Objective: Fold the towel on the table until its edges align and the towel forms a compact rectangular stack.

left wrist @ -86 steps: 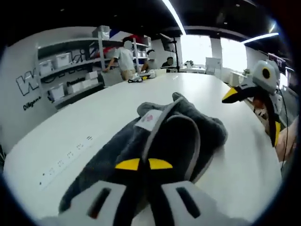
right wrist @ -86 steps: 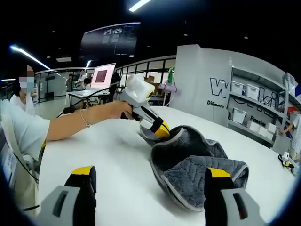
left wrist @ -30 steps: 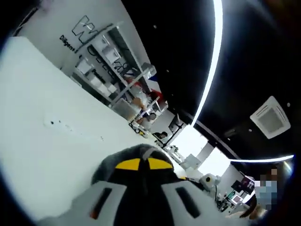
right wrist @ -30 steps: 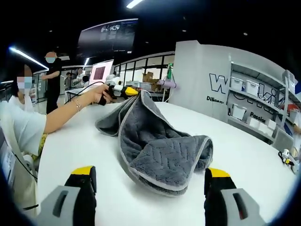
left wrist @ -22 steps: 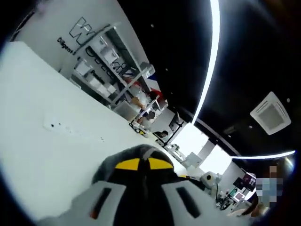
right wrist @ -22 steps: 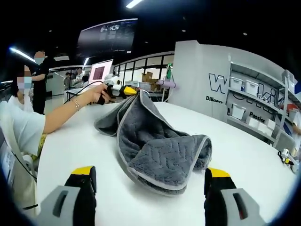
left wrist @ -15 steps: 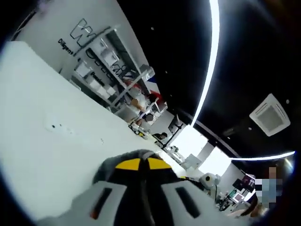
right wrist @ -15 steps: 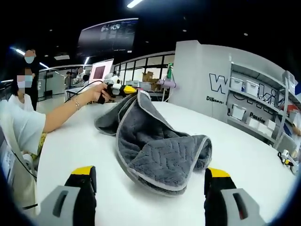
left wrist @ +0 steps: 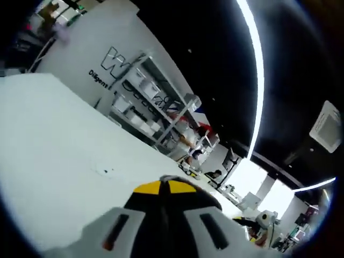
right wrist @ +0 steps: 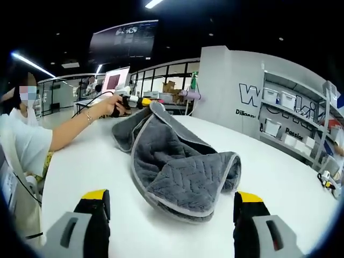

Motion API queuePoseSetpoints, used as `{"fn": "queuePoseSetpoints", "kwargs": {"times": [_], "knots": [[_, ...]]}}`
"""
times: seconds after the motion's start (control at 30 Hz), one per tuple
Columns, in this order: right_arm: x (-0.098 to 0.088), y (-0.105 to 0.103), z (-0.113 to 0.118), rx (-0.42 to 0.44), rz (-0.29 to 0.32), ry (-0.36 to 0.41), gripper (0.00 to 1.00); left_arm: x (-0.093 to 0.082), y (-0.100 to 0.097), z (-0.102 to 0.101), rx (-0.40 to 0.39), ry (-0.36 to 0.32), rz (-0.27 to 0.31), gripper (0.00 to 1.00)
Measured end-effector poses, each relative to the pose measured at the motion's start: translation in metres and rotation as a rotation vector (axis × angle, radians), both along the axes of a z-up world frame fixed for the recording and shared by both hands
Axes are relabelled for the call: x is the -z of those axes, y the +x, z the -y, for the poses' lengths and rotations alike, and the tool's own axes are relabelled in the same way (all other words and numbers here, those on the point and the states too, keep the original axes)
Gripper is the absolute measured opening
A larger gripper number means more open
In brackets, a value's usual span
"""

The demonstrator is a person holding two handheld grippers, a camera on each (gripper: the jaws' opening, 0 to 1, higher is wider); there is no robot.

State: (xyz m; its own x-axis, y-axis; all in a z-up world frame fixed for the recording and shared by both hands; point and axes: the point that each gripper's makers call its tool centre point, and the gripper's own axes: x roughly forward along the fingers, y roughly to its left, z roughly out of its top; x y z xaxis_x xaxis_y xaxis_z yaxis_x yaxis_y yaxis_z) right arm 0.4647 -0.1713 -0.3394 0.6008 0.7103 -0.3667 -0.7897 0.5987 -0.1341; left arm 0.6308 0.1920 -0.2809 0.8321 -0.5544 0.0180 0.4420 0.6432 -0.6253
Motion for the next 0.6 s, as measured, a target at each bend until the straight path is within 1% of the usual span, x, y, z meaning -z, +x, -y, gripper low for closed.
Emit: {"fn": "queuePoseSetpoints", "kwargs": {"times": [0.07, 0.13, 0.2, 0.27, 0.33, 0.4, 0.43, 0.5, 0.57, 0.6], "knots": [[0.0, 0.001, 0.001, 0.004, -0.001, -0.002, 1.0, 0.008, 0.003, -0.018, -0.056, 0.026, -0.019, 0.04], [0.0, 0.0, 0.001, 0.004, 0.0, -0.001, 1.0, 0.014, 0.007, -0.034, -0.093, 0.047, -0.041, 0.04], [0.0, 0.0, 0.0, 0.003, 0.001, -0.002, 1.0, 0.021, 0.01, -0.046, -0.125, 0.093, -0.057, 0.04], [0.002, 0.001, 0.0, 0.005, -0.002, -0.007, 1.0, 0.029, 0.014, -0.063, -0.171, 0.196, -0.071, 0.04], [0.003, 0.001, 0.001, 0.008, -0.006, -0.011, 1.0, 0.039, 0.013, -0.074, -0.224, 0.317, -0.089, 0.04], [0.005, 0.002, 0.001, 0.011, -0.009, -0.016, 1.0, 0.052, 0.017, -0.086, -0.249, 0.41, -0.121, 0.04], [0.005, 0.002, 0.001, 0.012, -0.009, -0.017, 1.0, 0.059, 0.017, -0.089, -0.257, 0.431, -0.138, 0.04], [0.006, 0.002, 0.001, 0.012, -0.01, -0.018, 1.0, 0.069, 0.016, -0.085, -0.256, 0.434, -0.149, 0.04], [0.006, 0.002, 0.002, 0.014, -0.011, -0.019, 1.0, 0.077, 0.017, -0.088, -0.266, 0.449, -0.161, 0.04], [0.006, 0.003, 0.002, 0.015, -0.012, -0.02, 1.0, 0.081, 0.017, -0.093, -0.278, 0.491, -0.167, 0.04]]}}
